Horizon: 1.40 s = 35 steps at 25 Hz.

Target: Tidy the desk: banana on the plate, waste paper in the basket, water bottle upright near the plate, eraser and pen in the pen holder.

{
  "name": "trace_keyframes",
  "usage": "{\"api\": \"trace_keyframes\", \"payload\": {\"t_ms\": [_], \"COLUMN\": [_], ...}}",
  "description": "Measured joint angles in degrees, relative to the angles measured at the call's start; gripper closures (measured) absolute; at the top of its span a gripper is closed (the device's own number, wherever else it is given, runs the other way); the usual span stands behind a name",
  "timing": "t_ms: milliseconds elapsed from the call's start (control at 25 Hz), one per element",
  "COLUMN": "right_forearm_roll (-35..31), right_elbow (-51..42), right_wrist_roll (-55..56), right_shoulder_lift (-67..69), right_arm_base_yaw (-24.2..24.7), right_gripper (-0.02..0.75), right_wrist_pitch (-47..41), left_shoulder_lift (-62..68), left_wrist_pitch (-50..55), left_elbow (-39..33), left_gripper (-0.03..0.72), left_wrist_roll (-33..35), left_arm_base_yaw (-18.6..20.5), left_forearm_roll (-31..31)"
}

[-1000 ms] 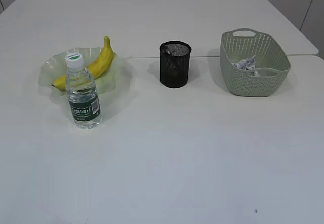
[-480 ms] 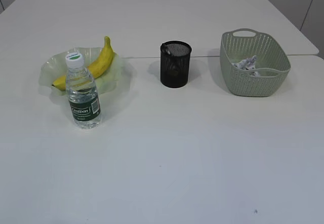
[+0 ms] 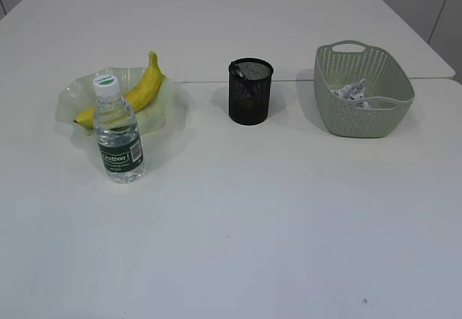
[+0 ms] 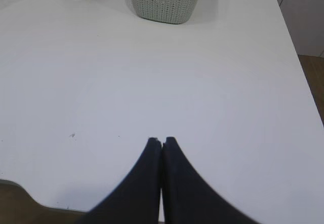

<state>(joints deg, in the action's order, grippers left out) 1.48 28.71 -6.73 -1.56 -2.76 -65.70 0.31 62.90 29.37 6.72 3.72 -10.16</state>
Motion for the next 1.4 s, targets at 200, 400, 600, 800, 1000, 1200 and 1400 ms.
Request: {"api": "trace_keyframes", "payload": {"t_ms": [200,400,600,800,1000,1200,1400], "right_forearm_roll": [0.0,0.0,0.0,0.0,0.0,0.0,0.0], "right_elbow": [0.0,0.0,0.0,0.0,0.0,0.0,0.0], "right_wrist_roll": [0.0,0.0,0.0,0.0,0.0,0.0,0.0], "right_shoulder_lift": [0.0,0.0,0.0,0.0,0.0,0.0,0.0], "right_arm_base_yaw": [0.0,0.0,0.1,0.1,0.1,0.1,0.1], "right_gripper": [0.749,0.749,0.749,0.749,0.749,0.749,0.749], "right_wrist_pitch": [0.0,0.0,0.0,0.0,0.0,0.0,0.0], "left_shoulder_lift": [0.0,0.0,0.0,0.0,0.0,0.0,0.0], "left_wrist_pitch": [0.0,0.0,0.0,0.0,0.0,0.0,0.0], "left_elbow": [0.0,0.0,0.0,0.0,0.0,0.0,0.0], "left_gripper": [0.713,0.713,0.713,0.713,0.713,0.713,0.708], "left_wrist_roll": [0.0,0.1,0.1,0.1,0.1,0.1,0.1], "left_arm_base_yaw": [0.0,0.0,-2.6,-3.7,-3.7,-3.7,-3.7], "left_forearm_roll": [0.0,0.0,0.0,-0.1,-0.1,-0.1,-0.1]}}
